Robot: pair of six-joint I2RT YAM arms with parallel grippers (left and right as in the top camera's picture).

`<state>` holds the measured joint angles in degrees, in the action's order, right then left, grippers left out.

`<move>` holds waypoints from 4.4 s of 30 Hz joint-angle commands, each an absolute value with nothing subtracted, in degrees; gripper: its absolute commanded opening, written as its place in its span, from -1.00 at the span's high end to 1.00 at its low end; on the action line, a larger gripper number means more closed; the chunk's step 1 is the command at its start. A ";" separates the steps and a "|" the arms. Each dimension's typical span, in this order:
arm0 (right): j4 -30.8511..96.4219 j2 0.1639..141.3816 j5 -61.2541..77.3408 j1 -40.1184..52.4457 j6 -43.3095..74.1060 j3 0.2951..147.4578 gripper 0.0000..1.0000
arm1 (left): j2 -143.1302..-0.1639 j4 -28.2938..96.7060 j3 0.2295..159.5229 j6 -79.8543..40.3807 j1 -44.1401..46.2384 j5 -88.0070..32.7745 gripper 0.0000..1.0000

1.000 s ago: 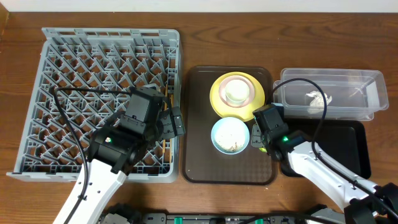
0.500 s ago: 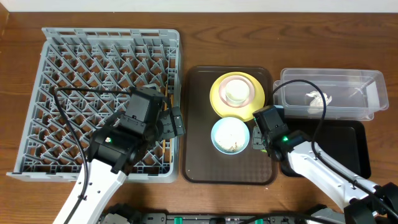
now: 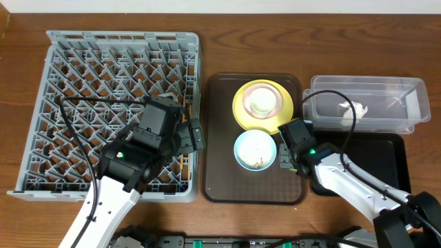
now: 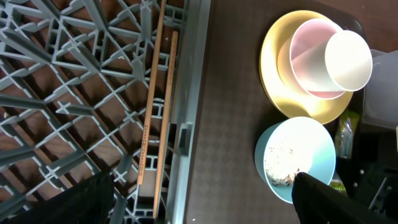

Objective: Sort waste into correct bins and load items into the dishwasher
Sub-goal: 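Move the right gripper to the yellow snack wrapper and grasp it, then carry the wrapper with the right gripper and drop it in the clear bin, then move the right gripper to the light-blue rice bowl and grip its rim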

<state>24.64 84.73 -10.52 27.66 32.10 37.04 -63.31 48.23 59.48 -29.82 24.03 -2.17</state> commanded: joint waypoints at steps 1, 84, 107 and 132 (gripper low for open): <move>27.92 82.02 -10.02 28.51 32.08 40.16 0.85 | -63.35 48.40 59.86 -29.89 23.79 -1.45 -0.85; 45.34 35.66 26.22 -9.69 11.42 50.35 -0.58 | -63.35 48.40 59.86 -29.89 23.79 -1.45 -0.85; 37.23 79.00 -2.20 34.68 16.10 50.43 0.98 | -63.35 48.40 59.86 -29.89 23.79 -1.45 -0.85; 45.65 78.94 -13.63 37.67 21.17 52.12 0.98 | -63.35 48.40 59.86 -29.89 23.79 -1.45 -0.85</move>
